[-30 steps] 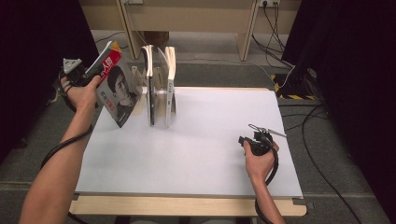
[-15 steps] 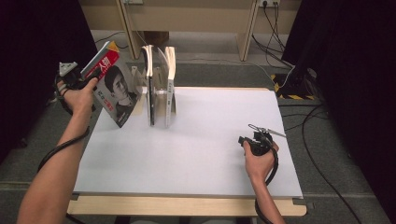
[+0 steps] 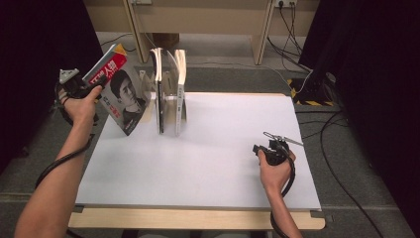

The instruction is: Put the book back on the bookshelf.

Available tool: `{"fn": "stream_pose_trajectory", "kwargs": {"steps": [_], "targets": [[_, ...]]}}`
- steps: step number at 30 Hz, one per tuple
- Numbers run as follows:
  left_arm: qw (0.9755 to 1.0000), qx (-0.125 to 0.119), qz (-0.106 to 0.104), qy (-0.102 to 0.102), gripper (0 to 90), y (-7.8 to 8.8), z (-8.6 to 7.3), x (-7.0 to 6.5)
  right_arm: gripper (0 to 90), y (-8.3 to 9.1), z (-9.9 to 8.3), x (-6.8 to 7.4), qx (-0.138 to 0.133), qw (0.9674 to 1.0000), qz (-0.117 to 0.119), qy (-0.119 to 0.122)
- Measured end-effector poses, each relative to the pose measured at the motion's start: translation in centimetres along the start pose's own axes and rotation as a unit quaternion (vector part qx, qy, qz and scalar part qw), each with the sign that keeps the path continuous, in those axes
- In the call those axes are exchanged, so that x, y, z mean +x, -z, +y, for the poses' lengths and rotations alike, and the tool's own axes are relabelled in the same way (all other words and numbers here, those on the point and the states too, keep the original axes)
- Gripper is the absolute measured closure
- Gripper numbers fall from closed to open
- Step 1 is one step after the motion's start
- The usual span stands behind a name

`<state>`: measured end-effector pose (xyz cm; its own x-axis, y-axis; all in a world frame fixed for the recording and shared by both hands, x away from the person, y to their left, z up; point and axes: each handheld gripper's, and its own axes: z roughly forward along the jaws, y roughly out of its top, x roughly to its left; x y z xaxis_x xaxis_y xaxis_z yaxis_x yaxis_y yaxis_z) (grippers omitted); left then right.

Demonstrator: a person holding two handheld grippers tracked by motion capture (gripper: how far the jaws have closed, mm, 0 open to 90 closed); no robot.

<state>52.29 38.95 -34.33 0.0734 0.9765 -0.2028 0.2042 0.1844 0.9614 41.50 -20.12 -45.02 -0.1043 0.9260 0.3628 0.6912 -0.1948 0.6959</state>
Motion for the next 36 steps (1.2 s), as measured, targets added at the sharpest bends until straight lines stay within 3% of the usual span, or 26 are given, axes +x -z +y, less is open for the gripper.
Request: {"fn": "stream_pose_trajectory", "kwargs": {"steps": [16,36], "targets": [[0.9996,0.021,-0.015,0.01,45.5,2.0,-1.3,0.3,70.6,0.0,0.1,0.2,-0.001,1.0,-0.001,0.003],[0.9985,0.047,-0.029,0.0,41.3,4.5,-3.5,-0.4,69.6,0.4,0.6,0.2,-0.003,0.9999,-0.008,0.011]]}}
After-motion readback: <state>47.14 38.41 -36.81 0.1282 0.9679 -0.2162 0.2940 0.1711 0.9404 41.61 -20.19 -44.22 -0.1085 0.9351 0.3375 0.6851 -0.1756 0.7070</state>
